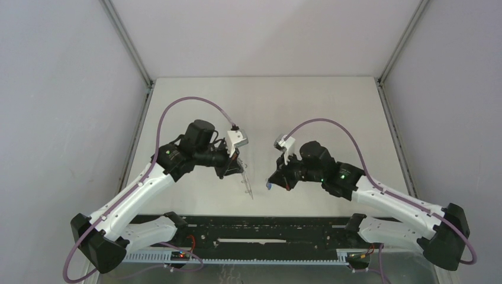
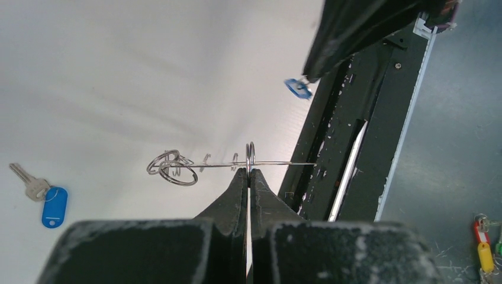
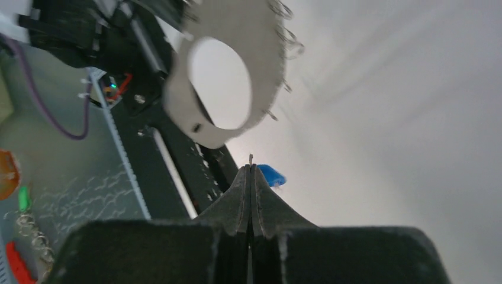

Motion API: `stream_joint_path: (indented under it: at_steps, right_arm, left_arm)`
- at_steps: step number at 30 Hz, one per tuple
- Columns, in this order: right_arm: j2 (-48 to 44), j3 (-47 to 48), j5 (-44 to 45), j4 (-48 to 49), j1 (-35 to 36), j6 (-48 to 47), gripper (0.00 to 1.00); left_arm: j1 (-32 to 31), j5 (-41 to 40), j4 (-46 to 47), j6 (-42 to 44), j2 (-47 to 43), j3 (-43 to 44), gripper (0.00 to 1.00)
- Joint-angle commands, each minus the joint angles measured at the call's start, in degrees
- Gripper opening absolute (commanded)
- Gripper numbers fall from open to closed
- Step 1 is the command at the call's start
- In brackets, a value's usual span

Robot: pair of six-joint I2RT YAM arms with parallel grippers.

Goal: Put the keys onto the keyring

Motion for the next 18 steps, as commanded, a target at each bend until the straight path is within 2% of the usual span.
stream_joint_path:
  at_steps: [1, 8, 18]
  right_arm:
    - [-1.8, 9.1, -3.4, -5.7, 1.5, -3.9, 0.00]
    - [1.9, 17.8, -0.5, -7.4, 5.1, -3.7, 0.00]
    - [6.4, 22.3, 1.4, -8.5, 7.9, -4.9, 0.00]
  left_arm:
    - [-0.4, 1.4, 1.7, -2.5, -1.1, -0.4, 0.00]
    - [-1.2, 0.0, 2.8, -3.9, -1.6, 0.1, 0.00]
    - [-1.4, -0.4, 3.8, -4.1, -2.1, -0.2, 0.00]
